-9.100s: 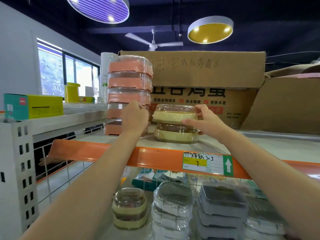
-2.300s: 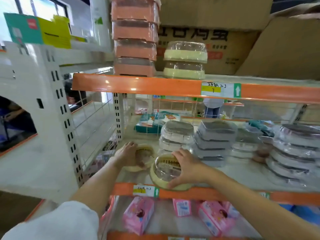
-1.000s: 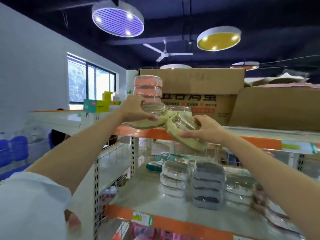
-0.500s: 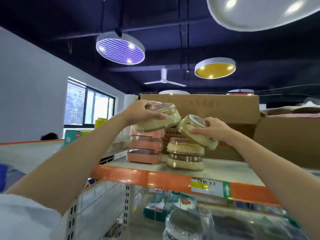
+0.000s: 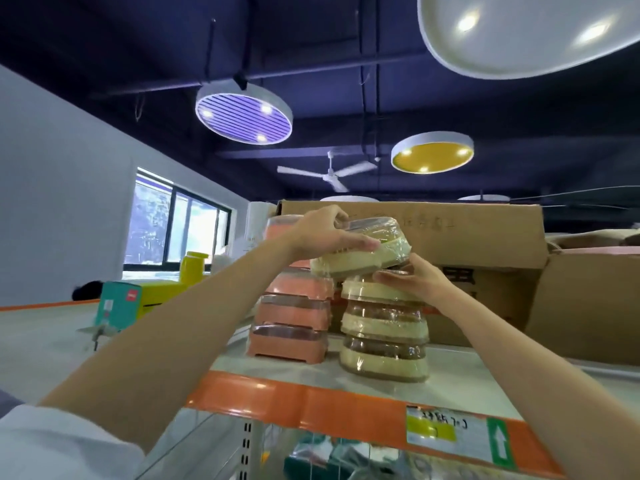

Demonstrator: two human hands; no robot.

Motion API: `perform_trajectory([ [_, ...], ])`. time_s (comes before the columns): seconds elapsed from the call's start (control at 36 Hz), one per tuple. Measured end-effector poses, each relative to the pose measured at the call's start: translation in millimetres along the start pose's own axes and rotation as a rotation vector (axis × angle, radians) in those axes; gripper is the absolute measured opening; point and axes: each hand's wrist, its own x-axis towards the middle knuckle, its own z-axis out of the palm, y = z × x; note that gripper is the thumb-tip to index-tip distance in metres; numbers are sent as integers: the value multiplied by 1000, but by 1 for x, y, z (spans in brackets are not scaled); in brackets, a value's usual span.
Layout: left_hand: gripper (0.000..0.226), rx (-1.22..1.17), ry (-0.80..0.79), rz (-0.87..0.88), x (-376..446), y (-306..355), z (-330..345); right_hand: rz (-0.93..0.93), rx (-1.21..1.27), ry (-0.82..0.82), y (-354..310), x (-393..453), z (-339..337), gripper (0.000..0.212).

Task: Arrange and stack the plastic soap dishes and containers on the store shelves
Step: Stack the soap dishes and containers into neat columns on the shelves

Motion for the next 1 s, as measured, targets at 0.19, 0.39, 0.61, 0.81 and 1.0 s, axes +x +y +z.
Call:
perform_trajectory([
  [0.19,87,-45,-27,0,21,8,26,-55,207,-116,23,-14,-9,98],
  [0.39,80,-17,-44,-19,45,10,52,-5,238,-70,41,-18,-10,111],
  [0.61,55,-66,63,41,57,-1,71,-54,428,-66,52,-11,-8,112],
  [0.81,90,-148,308,40,34,-10,95,-72,483,-43,56,-9,-5,111],
  [1.0,99,-282,261,-155,20,-20,110,-76,512,-22,54,-9,-4,109],
])
